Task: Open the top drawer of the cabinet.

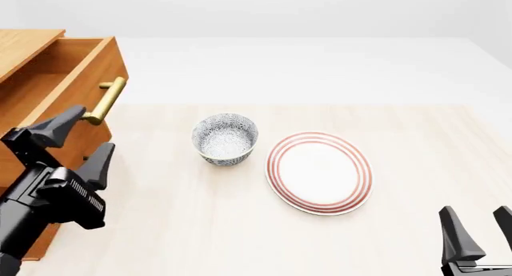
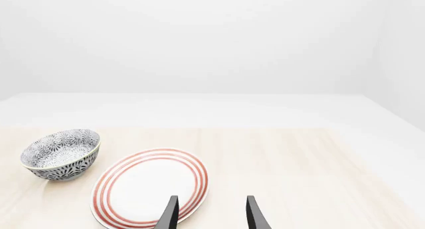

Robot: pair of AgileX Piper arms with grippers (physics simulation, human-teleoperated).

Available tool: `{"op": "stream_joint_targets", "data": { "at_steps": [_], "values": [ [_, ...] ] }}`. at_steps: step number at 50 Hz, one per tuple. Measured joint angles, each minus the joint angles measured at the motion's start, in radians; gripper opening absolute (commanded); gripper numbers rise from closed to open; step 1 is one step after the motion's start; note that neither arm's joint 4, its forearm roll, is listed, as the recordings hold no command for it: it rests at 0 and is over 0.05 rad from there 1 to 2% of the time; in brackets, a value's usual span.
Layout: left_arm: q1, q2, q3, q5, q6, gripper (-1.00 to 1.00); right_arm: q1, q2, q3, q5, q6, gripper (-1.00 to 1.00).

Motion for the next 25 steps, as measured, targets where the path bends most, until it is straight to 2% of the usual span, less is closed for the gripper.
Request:
{"op": "stream_joint_targets", "data": {
  "at_steps": [11, 25],
  "values": [
    [0.024, -0.121, -0.081, 0.233, -0.163, 1.00, 0.000, 0.000, 0.000, 0.000, 0.000, 1.00],
    [0.069, -0.209, -0.261, 0.523, -0.412, 1.00, 0.000, 0.000, 0.000, 0.000, 0.000, 1.00]
  ]
}}
